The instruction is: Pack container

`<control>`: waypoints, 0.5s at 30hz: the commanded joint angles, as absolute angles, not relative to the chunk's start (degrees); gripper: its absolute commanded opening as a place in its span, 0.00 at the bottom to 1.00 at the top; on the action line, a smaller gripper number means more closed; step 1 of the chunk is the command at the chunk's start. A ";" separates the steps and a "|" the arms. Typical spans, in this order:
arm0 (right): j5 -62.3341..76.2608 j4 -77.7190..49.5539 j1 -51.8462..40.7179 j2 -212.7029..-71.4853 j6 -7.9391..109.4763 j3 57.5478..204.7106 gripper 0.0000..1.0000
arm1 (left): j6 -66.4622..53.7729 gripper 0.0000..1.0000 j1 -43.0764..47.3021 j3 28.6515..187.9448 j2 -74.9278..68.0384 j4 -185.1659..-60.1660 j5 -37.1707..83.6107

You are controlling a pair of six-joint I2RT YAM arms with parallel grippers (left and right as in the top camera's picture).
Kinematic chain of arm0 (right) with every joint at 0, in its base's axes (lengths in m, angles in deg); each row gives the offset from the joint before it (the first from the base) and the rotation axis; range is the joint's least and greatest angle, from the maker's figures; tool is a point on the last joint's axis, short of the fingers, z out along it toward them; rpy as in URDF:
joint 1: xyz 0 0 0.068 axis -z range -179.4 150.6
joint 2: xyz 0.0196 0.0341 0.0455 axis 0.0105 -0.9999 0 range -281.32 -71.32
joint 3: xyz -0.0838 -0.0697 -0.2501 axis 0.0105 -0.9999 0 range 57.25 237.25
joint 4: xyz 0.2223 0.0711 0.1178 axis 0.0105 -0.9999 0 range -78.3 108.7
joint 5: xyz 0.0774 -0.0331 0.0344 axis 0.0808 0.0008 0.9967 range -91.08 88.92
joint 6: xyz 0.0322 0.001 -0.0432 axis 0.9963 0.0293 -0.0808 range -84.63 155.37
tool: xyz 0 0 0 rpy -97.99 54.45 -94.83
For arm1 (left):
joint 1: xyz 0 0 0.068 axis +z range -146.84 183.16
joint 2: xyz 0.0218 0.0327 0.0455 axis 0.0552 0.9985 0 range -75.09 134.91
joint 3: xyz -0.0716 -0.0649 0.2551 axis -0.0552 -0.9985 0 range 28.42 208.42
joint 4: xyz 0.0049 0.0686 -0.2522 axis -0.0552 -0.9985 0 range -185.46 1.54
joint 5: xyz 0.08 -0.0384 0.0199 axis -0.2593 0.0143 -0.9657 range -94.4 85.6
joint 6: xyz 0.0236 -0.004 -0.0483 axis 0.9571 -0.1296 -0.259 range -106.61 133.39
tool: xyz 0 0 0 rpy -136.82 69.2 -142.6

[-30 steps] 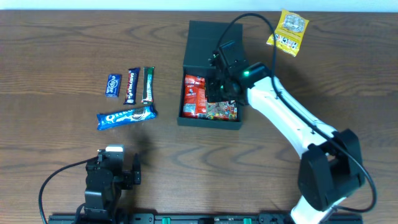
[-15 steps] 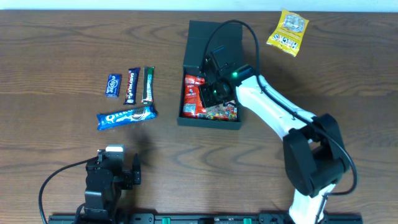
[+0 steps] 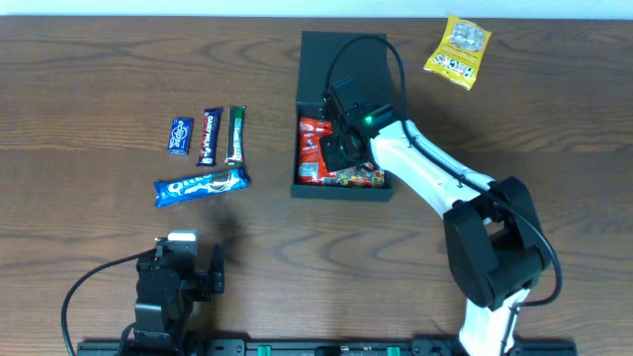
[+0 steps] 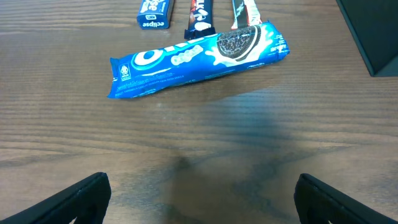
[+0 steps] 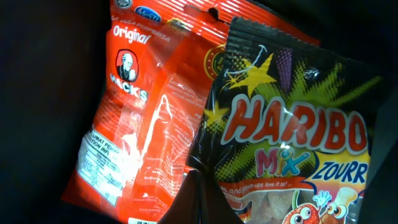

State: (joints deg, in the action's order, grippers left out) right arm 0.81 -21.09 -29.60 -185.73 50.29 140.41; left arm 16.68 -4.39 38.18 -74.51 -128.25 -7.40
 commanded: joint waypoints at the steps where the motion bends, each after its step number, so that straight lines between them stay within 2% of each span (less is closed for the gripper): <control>1: -3.21 -21.07 -29.42 -187.22 51.42 140.34 0.01 | 17.47 0.95 -4.37 37.68 -74.86 -129.32 -7.77; 15: -7.21 -22.16 -29.49 -188.20 56.36 140.65 0.01 | 17.47 0.95 -4.37 37.68 -74.86 -129.34 -7.75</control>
